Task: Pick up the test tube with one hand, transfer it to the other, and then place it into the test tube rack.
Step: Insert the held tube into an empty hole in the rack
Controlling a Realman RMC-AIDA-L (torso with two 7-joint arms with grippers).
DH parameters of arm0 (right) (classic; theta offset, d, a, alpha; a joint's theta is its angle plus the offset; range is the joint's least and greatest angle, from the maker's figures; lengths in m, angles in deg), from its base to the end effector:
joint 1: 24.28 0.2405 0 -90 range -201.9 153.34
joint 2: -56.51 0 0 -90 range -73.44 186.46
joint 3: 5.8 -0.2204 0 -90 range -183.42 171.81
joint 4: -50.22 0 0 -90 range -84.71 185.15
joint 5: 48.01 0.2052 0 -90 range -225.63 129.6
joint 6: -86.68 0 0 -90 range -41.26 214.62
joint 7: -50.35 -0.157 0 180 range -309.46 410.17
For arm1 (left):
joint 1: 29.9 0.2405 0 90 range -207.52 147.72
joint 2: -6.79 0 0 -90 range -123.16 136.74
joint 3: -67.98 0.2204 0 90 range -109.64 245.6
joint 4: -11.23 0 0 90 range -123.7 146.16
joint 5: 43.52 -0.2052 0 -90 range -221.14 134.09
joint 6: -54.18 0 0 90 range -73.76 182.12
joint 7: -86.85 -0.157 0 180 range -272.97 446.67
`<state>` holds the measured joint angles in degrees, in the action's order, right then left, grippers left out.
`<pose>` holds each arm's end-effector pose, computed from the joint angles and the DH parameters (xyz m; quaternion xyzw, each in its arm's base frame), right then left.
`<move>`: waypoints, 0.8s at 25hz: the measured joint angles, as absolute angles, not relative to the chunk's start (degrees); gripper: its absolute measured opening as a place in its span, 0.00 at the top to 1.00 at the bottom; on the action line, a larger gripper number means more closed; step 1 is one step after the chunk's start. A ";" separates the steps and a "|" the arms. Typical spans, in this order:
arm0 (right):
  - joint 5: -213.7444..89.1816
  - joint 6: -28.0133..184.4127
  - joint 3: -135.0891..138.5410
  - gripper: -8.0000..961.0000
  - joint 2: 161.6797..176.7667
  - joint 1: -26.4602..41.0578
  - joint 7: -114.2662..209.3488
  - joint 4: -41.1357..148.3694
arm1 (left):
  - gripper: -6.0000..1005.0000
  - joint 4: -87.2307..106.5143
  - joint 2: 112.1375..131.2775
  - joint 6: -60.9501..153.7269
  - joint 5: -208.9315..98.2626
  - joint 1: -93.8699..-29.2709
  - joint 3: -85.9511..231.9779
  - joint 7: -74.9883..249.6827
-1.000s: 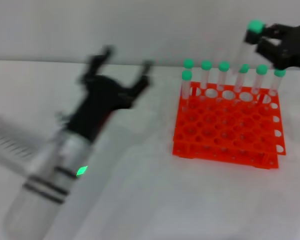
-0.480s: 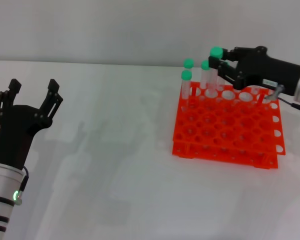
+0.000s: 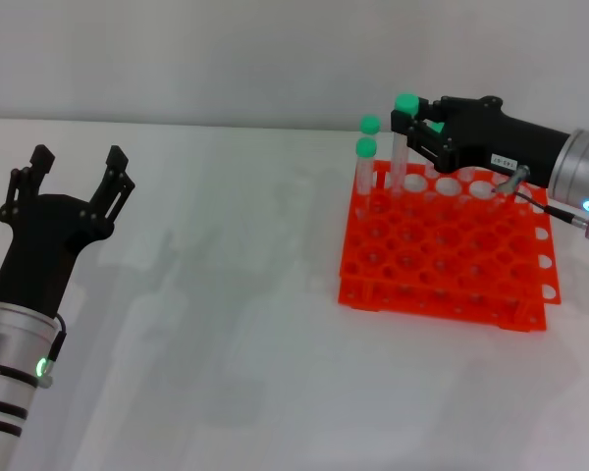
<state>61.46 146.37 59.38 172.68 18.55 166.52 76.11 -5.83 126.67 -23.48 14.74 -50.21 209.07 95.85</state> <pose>0.1472 0.4136 -0.0029 -0.8909 0.1414 0.3188 0.2910 -0.2630 0.3041 0.0005 -0.6498 -0.2274 -0.4091 0.5989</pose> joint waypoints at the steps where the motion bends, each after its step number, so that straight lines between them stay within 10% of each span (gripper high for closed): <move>1: 61.91 146.00 59.56 0.74 172.68 18.83 166.67 75.46 | 0.11 -5.82 126.67 -23.48 14.77 -50.21 209.05 95.85; 20: 69.74 142.76 62.52 0.74 172.70 21.94 172.26 68.16 | 0.11 -5.82 126.67 -23.48 14.74 -50.05 209.31 95.90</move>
